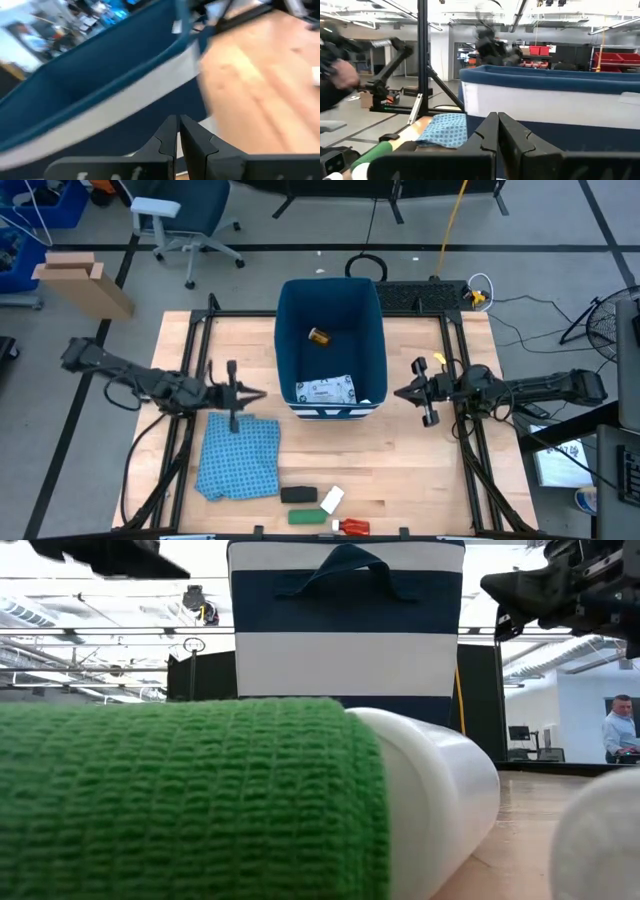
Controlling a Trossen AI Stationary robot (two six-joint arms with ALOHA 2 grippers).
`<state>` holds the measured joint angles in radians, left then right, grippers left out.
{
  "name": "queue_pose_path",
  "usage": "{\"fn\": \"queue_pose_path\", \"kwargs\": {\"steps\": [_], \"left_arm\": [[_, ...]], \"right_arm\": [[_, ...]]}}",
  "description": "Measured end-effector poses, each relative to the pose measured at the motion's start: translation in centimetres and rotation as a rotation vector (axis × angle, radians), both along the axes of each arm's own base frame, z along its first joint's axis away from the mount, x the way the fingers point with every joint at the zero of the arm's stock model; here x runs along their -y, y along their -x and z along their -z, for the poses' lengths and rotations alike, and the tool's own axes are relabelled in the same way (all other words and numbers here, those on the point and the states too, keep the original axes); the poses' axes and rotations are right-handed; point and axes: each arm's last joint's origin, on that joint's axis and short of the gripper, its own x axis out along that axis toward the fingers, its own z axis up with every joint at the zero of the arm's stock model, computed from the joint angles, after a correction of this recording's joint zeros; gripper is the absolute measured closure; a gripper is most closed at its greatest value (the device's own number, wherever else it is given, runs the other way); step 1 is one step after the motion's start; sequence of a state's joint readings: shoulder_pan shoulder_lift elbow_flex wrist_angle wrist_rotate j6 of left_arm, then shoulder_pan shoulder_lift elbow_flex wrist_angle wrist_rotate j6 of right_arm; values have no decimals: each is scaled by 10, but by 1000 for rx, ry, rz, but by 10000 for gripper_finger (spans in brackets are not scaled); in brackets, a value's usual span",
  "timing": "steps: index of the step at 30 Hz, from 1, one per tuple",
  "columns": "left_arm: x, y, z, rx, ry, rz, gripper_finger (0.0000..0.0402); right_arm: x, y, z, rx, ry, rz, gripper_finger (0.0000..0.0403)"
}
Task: Pick & place medical supplies in basket/bin
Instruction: Put the black bandage into the blue bin
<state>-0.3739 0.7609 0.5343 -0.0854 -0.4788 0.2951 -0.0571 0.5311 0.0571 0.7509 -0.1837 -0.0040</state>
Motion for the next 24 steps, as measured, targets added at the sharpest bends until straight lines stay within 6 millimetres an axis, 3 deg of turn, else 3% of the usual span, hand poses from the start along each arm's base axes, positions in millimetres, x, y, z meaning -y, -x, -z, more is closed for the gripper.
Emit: {"fn": "queue_pose_path", "kwargs": {"steps": [3,6,15,19,24], "left_arm": [[30,-17,-20,-99,9,26,376],[64,-36,-23,-227,20,41,376],[151,-95,17,-520,159,159,374],[169,-110,42,-667,196,227,341],[169,-118,60,-763,264,233,247]], "right_arm": [[1,0,0,2,3,6,403],[1,0,0,-4,-1,7,403],[1,0,1,-7,-6,6,403],[1,0,1,-9,-22,3,403],[1,0,1,-7,-17,6,403]]}}
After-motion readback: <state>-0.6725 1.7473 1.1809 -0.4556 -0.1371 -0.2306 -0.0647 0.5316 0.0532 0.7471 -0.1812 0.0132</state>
